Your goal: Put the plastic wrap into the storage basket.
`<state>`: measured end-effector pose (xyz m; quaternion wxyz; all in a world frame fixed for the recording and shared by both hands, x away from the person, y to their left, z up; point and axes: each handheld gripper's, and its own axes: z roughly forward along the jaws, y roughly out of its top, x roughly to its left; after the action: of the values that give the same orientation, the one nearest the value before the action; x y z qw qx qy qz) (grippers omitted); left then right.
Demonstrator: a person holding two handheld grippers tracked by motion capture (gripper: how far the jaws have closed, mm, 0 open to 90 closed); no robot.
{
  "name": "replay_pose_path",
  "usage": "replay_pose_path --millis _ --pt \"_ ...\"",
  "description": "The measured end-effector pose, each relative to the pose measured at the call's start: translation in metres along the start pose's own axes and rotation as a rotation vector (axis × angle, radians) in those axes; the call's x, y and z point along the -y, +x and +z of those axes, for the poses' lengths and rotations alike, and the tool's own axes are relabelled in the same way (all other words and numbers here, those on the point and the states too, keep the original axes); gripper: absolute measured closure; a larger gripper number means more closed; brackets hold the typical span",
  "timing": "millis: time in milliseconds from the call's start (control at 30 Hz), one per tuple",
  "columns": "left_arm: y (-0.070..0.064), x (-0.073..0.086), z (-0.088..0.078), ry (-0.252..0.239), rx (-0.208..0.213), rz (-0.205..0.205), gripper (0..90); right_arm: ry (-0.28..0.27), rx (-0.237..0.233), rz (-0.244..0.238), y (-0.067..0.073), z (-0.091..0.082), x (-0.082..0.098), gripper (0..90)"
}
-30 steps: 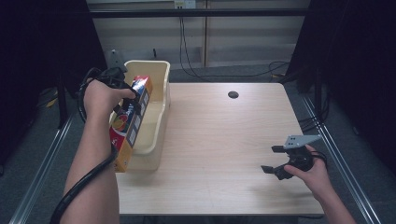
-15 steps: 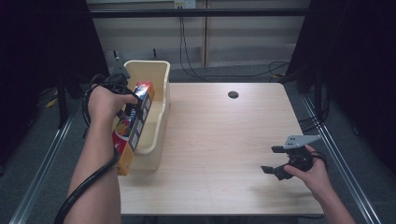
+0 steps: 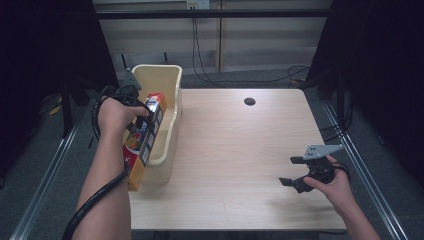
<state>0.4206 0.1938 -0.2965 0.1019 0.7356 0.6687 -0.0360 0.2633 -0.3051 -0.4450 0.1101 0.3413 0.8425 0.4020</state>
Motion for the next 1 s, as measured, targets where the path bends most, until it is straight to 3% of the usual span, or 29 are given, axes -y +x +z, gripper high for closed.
replay_pose_path --millis 700,800,1000 --pt "0.0 -0.01 0.021 0.056 -0.006 -0.025 40.2 0.01 -0.004 -0.001 0.0 0.001 0.001 8.6" --pt "0.0 -0.011 0.023 0.034 -0.008 -0.035 40.1 0.011 -0.004 0.0 0.0 0.001 0.001 8.6" --pt "0.001 -0.013 0.025 0.044 -0.007 -0.05 40.0 0.01 -0.002 -0.001 0.0 0.001 0.001 8.5"
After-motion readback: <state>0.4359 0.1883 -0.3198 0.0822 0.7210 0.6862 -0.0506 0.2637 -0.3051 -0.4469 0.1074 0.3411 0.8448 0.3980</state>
